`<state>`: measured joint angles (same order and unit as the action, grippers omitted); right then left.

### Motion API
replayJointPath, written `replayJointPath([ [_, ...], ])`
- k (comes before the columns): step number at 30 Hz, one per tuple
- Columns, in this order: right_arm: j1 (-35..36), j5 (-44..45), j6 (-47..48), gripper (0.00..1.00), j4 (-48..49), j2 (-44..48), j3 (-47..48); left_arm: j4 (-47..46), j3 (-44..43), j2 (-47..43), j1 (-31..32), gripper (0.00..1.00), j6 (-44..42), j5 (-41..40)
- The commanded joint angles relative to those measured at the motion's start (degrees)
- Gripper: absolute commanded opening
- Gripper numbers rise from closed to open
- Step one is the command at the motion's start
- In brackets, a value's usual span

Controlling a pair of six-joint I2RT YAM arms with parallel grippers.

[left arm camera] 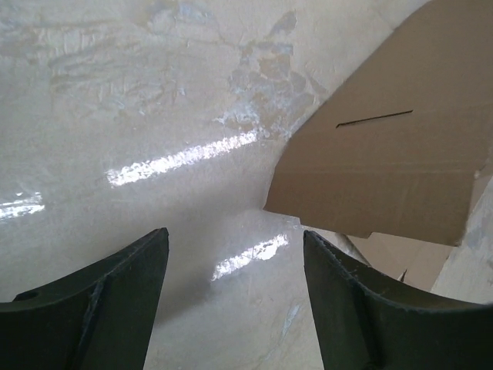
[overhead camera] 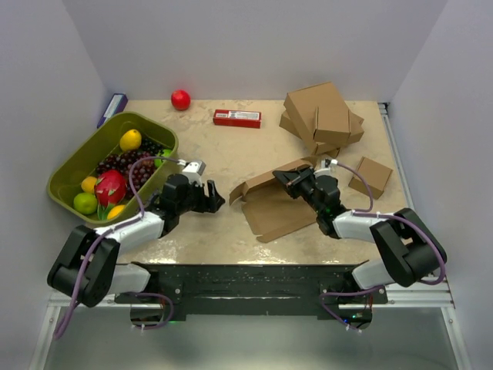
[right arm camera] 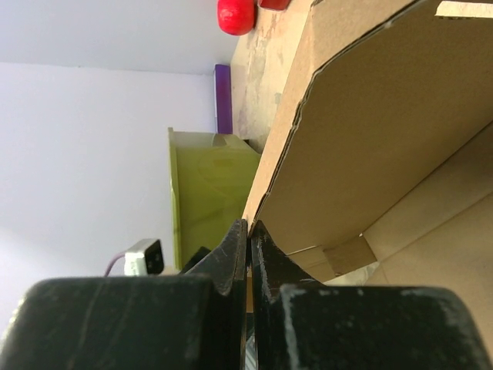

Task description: Fold the paper box

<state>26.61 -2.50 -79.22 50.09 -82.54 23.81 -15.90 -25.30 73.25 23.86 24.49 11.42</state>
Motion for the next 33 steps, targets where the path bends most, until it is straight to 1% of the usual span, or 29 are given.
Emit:
replayJointPath([
  [1,-0.1,2.2,2.8,0.0,0.4,-1.5,-2.1,-9.2,0.8,3.4,1.4,0.71,1.1,3.8],
  [9,0.0,2.1,1.8,0.0,2.6,-2.4,-3.3,-13.6,0.8,8.3,6.5,0.65,0.9,3.3],
  [13,-0.1,2.1,2.0,0.0,2.8,-2.4,-3.2,-15.3,0.6,9.0,7.3,0.58,0.6,3.3],
  [18,-0.1,1.9,1.9,0.0,2.6,-2.8,-3.3,-17.9,0.6,8.5,8.9,0.58,-2.3,6.2],
  [20,0.0,1.8,1.6,0.0,2.9,-2.8,-3.4,-15.1,0.7,7.4,9.1,0.58,-4.2,6.1],
  [23,-0.1,1.7,1.7,0.0,2.9,-2.6,-3.3,-10.8,2.4,3.3,9.1,0.59,-5.8,1.6],
  [27,-0.1,1.8,1.8,0.0,2.5,-2.5,-3.2,-9.1,4.7,-3.7,9.1,0.59,-7.1,-0.3],
  [29,-0.2,1.4,1.6,0.0,2.6,-2.8,-3.2,-8.4,5.8,-5.8,9.1,0.59,-7.4,-1.2],
  [33,-0.1,1.1,1.5,0.0,3.0,-3.1,-3.2,-6.5,5.9,-8.7,8.4,0.59,-7.2,-7.4],
])
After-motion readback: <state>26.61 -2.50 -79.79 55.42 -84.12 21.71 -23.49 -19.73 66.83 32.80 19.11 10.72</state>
